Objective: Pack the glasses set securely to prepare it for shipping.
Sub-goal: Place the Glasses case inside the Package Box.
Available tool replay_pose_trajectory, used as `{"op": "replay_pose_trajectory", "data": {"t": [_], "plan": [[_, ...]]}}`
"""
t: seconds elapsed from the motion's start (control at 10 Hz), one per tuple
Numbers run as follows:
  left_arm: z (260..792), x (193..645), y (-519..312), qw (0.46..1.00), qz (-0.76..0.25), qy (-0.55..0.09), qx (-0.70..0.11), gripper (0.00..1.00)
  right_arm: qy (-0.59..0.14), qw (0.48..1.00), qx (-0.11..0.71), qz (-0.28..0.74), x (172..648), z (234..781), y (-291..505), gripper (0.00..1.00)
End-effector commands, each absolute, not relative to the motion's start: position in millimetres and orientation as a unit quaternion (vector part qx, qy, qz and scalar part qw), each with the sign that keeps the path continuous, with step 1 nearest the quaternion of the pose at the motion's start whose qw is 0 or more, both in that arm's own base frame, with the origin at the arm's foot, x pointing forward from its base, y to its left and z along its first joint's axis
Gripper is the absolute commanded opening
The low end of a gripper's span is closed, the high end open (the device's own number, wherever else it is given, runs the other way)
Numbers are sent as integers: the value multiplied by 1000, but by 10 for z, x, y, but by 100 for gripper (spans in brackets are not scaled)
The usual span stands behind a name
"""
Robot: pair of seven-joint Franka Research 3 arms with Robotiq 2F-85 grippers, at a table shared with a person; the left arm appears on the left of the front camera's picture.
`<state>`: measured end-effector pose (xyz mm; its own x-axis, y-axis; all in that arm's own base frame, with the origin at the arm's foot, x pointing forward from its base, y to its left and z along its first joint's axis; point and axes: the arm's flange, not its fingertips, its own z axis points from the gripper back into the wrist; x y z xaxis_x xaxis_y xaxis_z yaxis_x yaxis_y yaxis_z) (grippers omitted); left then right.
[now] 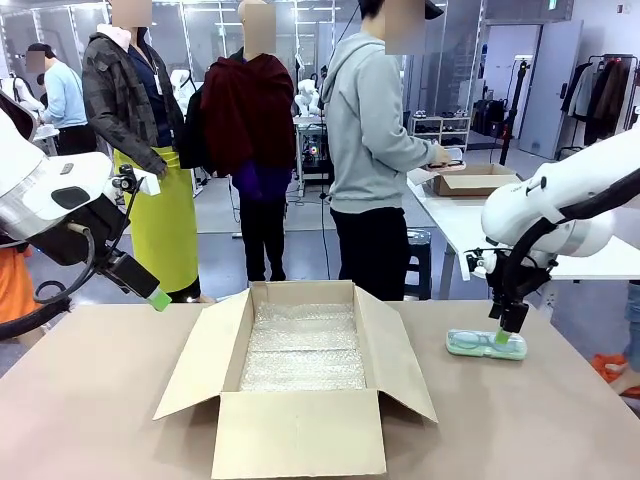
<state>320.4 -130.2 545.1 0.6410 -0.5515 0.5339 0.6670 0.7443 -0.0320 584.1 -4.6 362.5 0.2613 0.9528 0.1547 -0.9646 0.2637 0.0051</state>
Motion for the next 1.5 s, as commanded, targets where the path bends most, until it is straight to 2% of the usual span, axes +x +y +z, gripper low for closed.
{"op": "replay_pose_trajectory", "data": {"t": [0.0, 0.9, 1.0, 1.1, 1.2, 1.3, 1.4], "plan": [[5450, 3214, -1294, 897, -340, -259, -116, 100, -42, 798, 43, 600, 5933, 3567, -24, 100], [5450, 3214, -1294, 897, -340, -259, -116, 100, -21, 812, 36, 583, 6117, 3054, 169, 100], [5450, 3214, -1294, 897, -340, -259, -116, 100, -12, 811, 33, 584, 6121, 3029, 182, 86], [5450, 3214, -1294, 897, -340, -259, -116, 100, -13, 811, 33, 584, 6121, 3025, 189, 83], [5450, 3214, -1294, 897, -340, -259, -116, 100, -14, 810, 34, 585, 6122, 3039, 198, 67], [5450, 3214, -1294, 897, -340, -259, -116, 100, -13, 810, 31, 585, 6119, 3072, 206, 63], [5450, 3214, -1294, 897, -340, -259, -116, 100, -12, 810, 30, 586, 6115, 3106, 217, 47]]}}
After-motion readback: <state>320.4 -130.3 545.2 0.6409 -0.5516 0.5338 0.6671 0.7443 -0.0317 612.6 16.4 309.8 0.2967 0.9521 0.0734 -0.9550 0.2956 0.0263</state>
